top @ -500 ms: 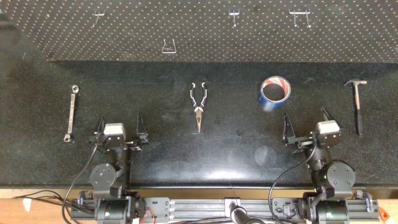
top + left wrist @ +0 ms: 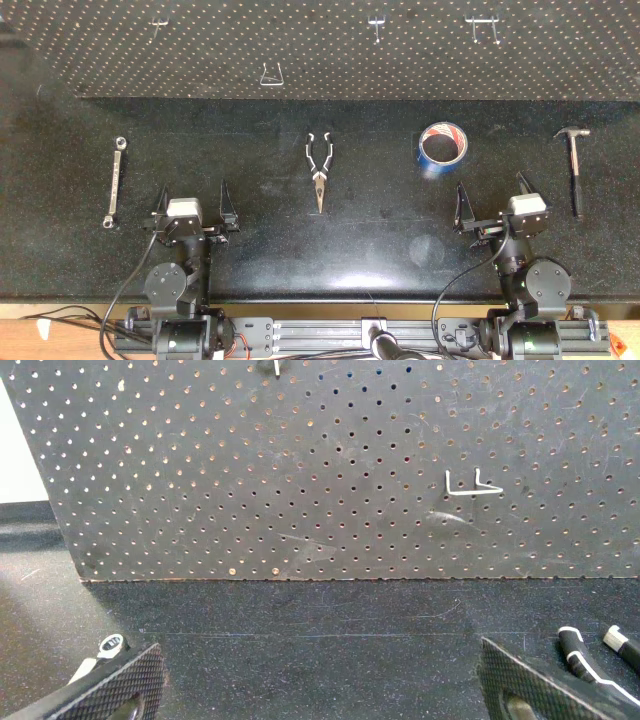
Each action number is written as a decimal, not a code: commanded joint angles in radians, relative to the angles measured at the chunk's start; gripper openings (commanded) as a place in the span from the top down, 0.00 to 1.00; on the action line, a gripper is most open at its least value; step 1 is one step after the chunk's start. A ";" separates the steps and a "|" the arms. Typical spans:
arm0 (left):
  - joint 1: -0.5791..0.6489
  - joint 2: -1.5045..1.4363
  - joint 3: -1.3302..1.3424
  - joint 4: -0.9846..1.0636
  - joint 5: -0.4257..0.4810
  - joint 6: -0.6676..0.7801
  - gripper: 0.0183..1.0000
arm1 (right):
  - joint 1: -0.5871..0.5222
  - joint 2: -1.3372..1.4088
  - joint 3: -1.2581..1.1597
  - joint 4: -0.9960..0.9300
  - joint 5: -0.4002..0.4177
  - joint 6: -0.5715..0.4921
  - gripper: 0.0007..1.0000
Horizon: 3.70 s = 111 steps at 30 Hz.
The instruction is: Place Tools Onto Pegboard
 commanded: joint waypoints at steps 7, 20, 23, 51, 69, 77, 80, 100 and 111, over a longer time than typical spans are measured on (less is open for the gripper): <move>0.005 -0.005 -0.002 -0.006 0.008 0.008 0.00 | 0.007 -0.007 -0.003 -0.006 0.012 -0.018 0.01; 0.032 0.130 0.070 -0.004 0.000 0.009 0.00 | 0.007 -0.007 -0.003 -0.006 0.012 -0.018 0.01; 0.076 0.296 0.204 -0.050 -0.030 0.008 0.00 | 0.007 -0.007 -0.003 -0.006 0.012 -0.018 0.01; 0.809 1.182 1.047 -0.895 0.096 0.501 0.01 | 0.007 -0.007 -0.003 -0.006 0.012 -0.018 0.01; 0.800 1.678 1.087 -0.632 0.236 0.625 0.00 | 0.007 -0.007 -0.003 -0.006 0.012 -0.018 0.01; 0.730 1.804 1.233 -0.633 0.239 0.524 0.01 | 0.007 -0.007 -0.003 -0.006 0.012 -0.018 0.01; 0.713 1.824 1.246 -0.633 0.237 0.524 0.01 | 0.007 -0.007 -0.003 -0.006 0.012 -0.018 0.01; 0.678 1.912 1.250 -0.595 0.237 0.523 0.01 | 0.007 -0.007 -0.003 -0.006 0.012 -0.018 0.01; 0.678 1.922 1.250 -0.600 0.236 0.524 0.44 | 0.007 -0.007 -0.003 -0.006 0.012 -0.018 0.01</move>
